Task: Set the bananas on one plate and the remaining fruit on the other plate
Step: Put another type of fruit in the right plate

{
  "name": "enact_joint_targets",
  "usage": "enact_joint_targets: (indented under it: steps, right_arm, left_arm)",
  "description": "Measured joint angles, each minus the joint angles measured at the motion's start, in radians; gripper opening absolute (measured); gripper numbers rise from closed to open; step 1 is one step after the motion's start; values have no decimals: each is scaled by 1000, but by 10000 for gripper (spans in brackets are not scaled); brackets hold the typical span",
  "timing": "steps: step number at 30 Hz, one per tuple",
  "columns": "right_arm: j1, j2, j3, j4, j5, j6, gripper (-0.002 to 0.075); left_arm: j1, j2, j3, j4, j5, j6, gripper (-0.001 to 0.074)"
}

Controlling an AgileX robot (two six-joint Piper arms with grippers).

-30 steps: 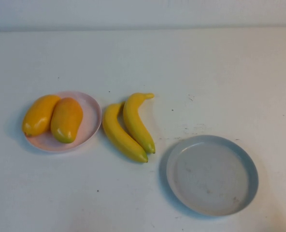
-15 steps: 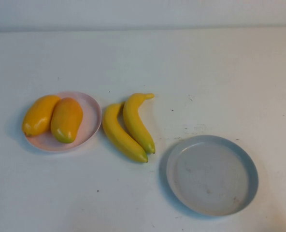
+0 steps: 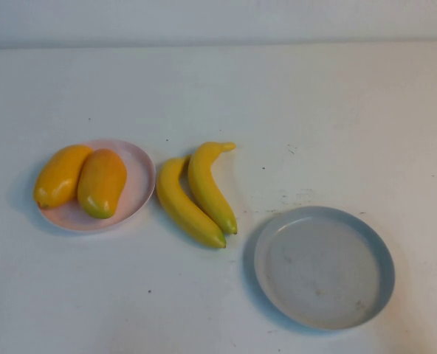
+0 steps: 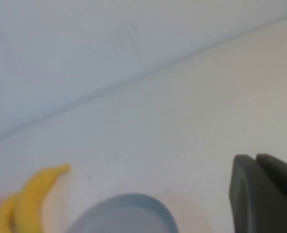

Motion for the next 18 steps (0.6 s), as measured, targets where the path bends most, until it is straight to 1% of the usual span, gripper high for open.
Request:
enact_joint_targets:
  steps: [4, 7, 9, 11, 13, 16, 18]
  right_arm:
    - [0, 0, 0, 234, -54, 0, -17]
    - [0, 0, 0, 301, -70, 0, -17]
    - [0, 0, -2, 328, -43, 0, -17]
    - [0, 0, -24, 337, 28, 0, -17]
    - [0, 20, -83, 340, 141, 0, -17]
    - [0, 119, -186, 310, 305, 0, -17]
    - [0, 225, -259, 246, 417, 0, -17]
  left_arm:
    - [0, 0, 0, 0, 0, 0, -4]
    - [0, 0, 0, 0, 0, 0, -4]
    - [0, 0, 0, 0, 0, 0, -4]
    - [0, 0, 0, 0, 0, 0, -4]
    - [0, 0, 0, 0, 0, 0, -4]
    - [0, 0, 0, 0, 0, 0, -4]
    - [0, 0, 0, 0, 0, 0, -4]
